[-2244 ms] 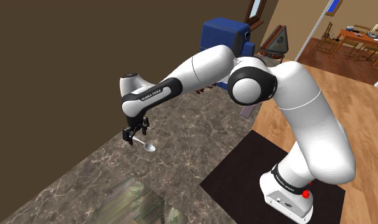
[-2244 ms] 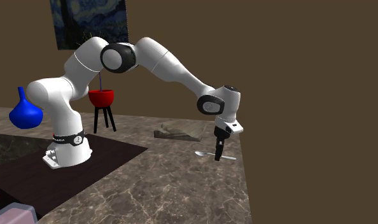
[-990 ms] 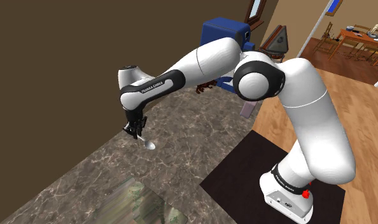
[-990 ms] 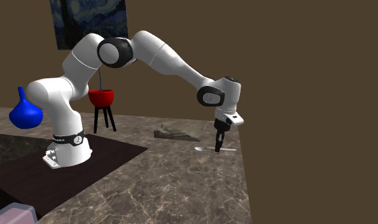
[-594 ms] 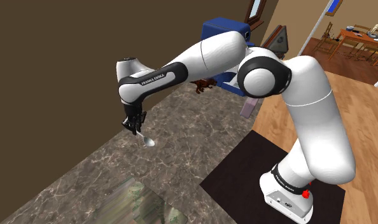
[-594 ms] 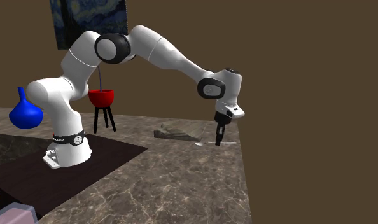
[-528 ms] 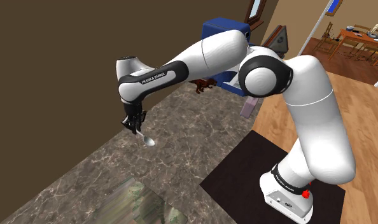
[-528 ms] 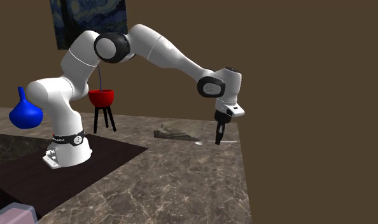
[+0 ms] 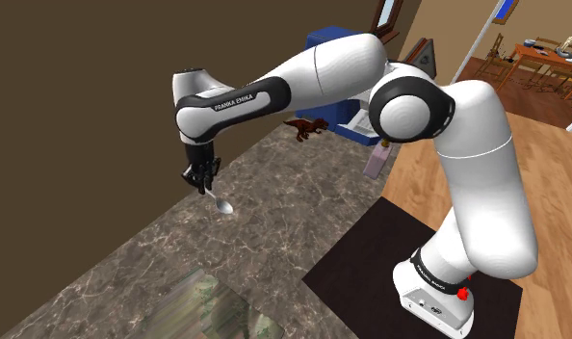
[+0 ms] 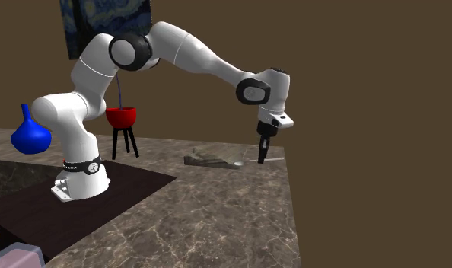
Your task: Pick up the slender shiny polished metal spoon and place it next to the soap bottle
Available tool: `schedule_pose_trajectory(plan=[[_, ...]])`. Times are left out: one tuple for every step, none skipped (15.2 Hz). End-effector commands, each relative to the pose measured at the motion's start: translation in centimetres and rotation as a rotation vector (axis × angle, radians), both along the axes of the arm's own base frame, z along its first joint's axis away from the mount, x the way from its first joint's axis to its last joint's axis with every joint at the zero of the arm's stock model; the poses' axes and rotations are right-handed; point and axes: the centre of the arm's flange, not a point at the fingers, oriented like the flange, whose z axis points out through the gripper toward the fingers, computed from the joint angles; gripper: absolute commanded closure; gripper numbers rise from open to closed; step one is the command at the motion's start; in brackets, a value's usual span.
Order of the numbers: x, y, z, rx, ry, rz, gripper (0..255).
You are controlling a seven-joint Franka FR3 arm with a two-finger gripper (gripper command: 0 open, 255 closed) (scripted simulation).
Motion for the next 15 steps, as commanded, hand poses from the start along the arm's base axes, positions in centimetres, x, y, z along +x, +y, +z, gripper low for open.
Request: schedule_pose_trajectory(plan=[[0.0, 0.1, 1.1, 0.0, 0.0, 0.0, 255], [0.0, 0.1, 1.6, 0.0, 0.0, 0.0, 255], [0.0, 0.1, 2.2, 0.0, 0.0, 0.0, 255], [0.0, 0.1, 2.7, 0.0, 0.0, 0.0, 255], [0.0, 0.1, 3.2, 0.0, 0.0, 0.0, 255], [0.0, 0.1, 3.7, 0.0, 0.0, 0.0, 255], [0.0, 0.1, 4.3, 0.0, 0.0, 0.0, 255], [0.0, 0.1, 4.8, 0.0, 0.0, 0.0, 255], [0.0, 0.1, 5.3, 0.0, 0.0, 0.0, 255], [0.0, 0.1, 5.9, 0.0, 0.0, 0.0, 255], [0.0, 0.1, 6.4, 0.0, 0.0, 0.0, 255], [0.0, 0.1, 6.9, 0.0, 0.0, 0.0, 255], [0.0, 0.1, 7.4, 0.0, 0.0, 0.0, 255], [0.0, 0.1, 8.0, 0.0, 0.0, 0.0, 255], [0.0, 0.1, 8.5, 0.0, 0.0, 0.0, 255]])
